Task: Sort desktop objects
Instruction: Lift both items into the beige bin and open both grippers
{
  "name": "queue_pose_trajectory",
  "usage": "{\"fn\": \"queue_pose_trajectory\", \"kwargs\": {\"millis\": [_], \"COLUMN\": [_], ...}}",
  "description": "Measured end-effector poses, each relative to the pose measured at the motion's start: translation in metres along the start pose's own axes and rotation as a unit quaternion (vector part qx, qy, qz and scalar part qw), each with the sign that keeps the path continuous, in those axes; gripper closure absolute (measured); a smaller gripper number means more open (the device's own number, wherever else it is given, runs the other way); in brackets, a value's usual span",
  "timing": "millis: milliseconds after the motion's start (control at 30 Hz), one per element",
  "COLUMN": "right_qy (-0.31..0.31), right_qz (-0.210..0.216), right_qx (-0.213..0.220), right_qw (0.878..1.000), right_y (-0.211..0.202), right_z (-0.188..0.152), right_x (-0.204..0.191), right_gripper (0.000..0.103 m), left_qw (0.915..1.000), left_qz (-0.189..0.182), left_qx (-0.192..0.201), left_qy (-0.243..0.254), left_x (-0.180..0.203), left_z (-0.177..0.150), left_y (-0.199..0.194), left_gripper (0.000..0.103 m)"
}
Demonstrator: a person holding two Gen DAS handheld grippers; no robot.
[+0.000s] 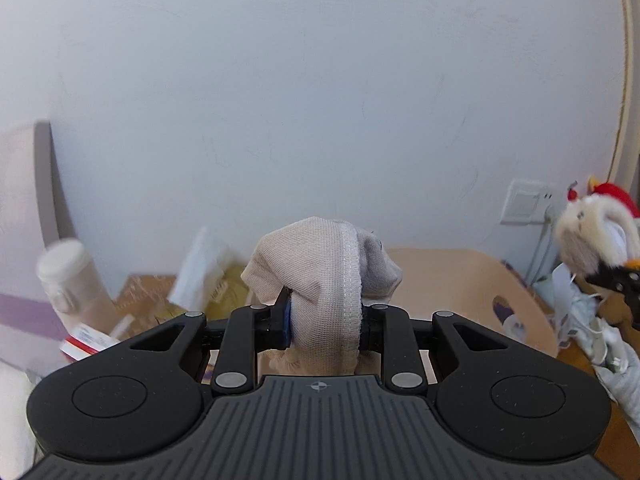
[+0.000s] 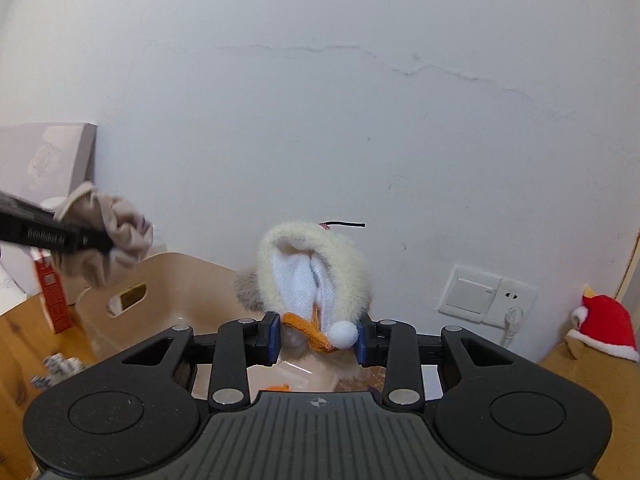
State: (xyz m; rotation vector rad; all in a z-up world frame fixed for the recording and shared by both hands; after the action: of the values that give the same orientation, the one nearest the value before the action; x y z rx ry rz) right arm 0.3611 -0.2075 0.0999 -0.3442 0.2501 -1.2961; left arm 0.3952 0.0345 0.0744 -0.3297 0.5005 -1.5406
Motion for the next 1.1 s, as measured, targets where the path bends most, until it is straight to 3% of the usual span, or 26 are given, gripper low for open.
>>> {"fn": "queue_pose_trajectory", "kwargs": {"millis": [233, 367, 567, 733, 833, 933, 967, 1000, 1100], "right_qy": [0.058, 0.052, 0.046, 0.036, 0.029, 0.02, 0.017, 0.015, 0.0], "right_qz": [0.001, -0.005, -0.014, -0.019, -0.018, -0.021, -0.018, -0.013, -0.003], "right_qx": [-0.061, -0.092, -0.127, -0.135, -0.133, -0.125, -0.119, -0.113, -0.094], "right_qw": [0.996, 0.994, 0.991, 0.99, 0.991, 0.992, 0.993, 0.993, 0.996], "right_y": [0.075, 0.104, 0.128, 0.13, 0.126, 0.117, 0.113, 0.11, 0.097], "right_z": [-0.012, -0.03, -0.054, -0.064, -0.064, -0.061, -0.06, -0.06, -0.059], "right_x": [-0.006, -0.016, -0.021, -0.021, -0.022, -0.022, -0.024, -0.025, -0.032], "right_gripper": [0.07, 0.069, 0.066, 0.055, 0.049, 0.042, 0.038, 0.028, 0.005], "left_qw": [0.9976, 0.9943, 0.9907, 0.9899, 0.9899, 0.9918, 0.9927, 0.9936, 0.9957], "left_qz": [-0.008, -0.019, -0.03, -0.028, -0.03, -0.017, -0.01, -0.006, -0.01], "left_qx": [-0.068, -0.104, -0.133, -0.139, -0.138, -0.124, -0.117, -0.11, -0.088], "left_qy": [-0.006, -0.011, -0.007, 0.001, 0.012, 0.025, 0.027, 0.027, 0.024], "left_x": [0.015, 0.021, 0.019, 0.024, 0.027, 0.024, 0.024, 0.023, 0.021], "left_z": [-0.014, -0.026, -0.041, -0.044, -0.045, -0.046, -0.046, -0.044, -0.04], "left_y": [0.055, 0.077, 0.086, 0.083, 0.081, 0.081, 0.078, 0.076, 0.059], "left_gripper": [0.078, 0.078, 0.077, 0.076, 0.069, 0.053, 0.04, 0.029, 0.023]}}
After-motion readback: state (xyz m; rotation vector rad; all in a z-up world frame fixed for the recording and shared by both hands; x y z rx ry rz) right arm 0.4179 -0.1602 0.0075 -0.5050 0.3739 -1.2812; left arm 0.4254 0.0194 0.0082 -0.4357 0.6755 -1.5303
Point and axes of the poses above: each gripper's, at about its wrist camera, not at the fingertips, and y roughly the way its jaws point, x to its right, z to its top, the point moved 5 cm from there along y, roughly the way its jaws point, and after that the axes turned 9 degrees about y, right-handed, at the moved point
